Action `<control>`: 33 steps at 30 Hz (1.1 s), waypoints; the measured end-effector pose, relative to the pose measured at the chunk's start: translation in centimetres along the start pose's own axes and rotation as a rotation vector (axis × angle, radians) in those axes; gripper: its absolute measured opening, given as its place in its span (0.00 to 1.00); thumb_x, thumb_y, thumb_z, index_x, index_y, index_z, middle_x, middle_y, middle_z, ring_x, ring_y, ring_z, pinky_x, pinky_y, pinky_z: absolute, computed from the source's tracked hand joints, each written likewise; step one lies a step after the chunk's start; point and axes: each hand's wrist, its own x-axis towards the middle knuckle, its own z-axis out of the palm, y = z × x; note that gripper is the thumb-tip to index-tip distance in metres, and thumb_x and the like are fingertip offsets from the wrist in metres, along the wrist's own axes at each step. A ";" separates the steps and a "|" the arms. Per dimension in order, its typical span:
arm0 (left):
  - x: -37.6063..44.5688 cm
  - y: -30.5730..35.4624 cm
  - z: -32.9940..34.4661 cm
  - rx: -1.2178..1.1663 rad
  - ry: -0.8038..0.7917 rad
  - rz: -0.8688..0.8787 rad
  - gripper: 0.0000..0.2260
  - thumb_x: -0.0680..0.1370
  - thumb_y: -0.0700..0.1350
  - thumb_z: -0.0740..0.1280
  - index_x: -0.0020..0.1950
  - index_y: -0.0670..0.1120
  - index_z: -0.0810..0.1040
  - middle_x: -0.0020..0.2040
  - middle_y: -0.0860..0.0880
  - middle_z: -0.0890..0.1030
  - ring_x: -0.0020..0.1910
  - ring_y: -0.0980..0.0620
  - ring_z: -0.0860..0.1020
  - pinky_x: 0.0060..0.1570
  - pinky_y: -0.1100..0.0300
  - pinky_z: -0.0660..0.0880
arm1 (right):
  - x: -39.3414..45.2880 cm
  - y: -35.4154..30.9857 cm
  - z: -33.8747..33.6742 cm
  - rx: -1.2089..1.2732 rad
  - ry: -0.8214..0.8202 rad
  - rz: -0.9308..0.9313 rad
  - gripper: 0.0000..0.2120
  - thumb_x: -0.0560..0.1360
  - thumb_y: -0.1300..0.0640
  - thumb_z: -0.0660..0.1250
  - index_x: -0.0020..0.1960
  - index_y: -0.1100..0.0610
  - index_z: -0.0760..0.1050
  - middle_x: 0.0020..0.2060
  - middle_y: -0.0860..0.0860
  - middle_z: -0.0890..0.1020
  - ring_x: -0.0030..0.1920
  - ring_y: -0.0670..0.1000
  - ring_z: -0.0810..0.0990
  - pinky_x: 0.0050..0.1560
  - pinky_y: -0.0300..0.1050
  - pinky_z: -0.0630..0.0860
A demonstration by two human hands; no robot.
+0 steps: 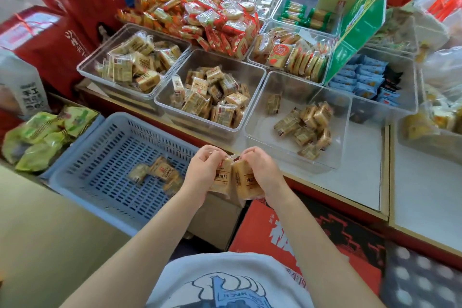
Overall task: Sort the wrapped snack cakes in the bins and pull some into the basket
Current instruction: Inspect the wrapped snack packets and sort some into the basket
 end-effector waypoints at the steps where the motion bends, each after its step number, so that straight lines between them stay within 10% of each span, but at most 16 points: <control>1: -0.4 -0.2 -0.3 0.020 0.009 0.035 0.06 0.81 0.43 0.65 0.46 0.47 0.80 0.42 0.48 0.80 0.43 0.49 0.79 0.43 0.49 0.79 | -0.3 0.1 0.2 -0.002 -0.020 -0.017 0.07 0.82 0.51 0.62 0.49 0.52 0.76 0.41 0.53 0.83 0.41 0.52 0.80 0.45 0.51 0.78; 9: -1.7 -1.4 -2.6 0.114 -0.044 0.225 0.10 0.81 0.46 0.71 0.39 0.49 0.81 0.35 0.48 0.79 0.37 0.50 0.78 0.38 0.54 0.76 | -1.7 1.0 1.6 -0.074 -0.089 -0.105 0.04 0.80 0.52 0.69 0.50 0.52 0.80 0.35 0.46 0.81 0.37 0.44 0.81 0.37 0.36 0.76; 19: -2.9 -1.2 -3.2 -0.336 -0.096 -0.267 0.12 0.82 0.52 0.67 0.49 0.43 0.80 0.41 0.45 0.86 0.39 0.47 0.85 0.39 0.52 0.80 | -2.6 1.1 1.8 -0.018 -0.042 -0.137 0.06 0.79 0.57 0.71 0.43 0.52 0.82 0.37 0.48 0.85 0.36 0.45 0.82 0.37 0.37 0.79; 29: -2.2 -1.7 -2.8 0.064 -0.326 -0.141 0.43 0.66 0.74 0.72 0.71 0.47 0.71 0.59 0.45 0.84 0.56 0.46 0.84 0.56 0.45 0.81 | -1.9 1.1 1.7 0.045 0.046 -0.065 0.09 0.81 0.53 0.66 0.44 0.54 0.79 0.37 0.52 0.82 0.38 0.50 0.80 0.41 0.47 0.79; 33: -2.4 -1.4 -1.9 -0.132 -0.410 -0.130 0.26 0.74 0.60 0.72 0.59 0.40 0.80 0.46 0.44 0.85 0.42 0.48 0.84 0.44 0.55 0.81 | -1.6 0.4 1.2 0.160 -0.011 0.014 0.17 0.83 0.43 0.61 0.47 0.54 0.79 0.36 0.53 0.81 0.38 0.52 0.81 0.42 0.49 0.79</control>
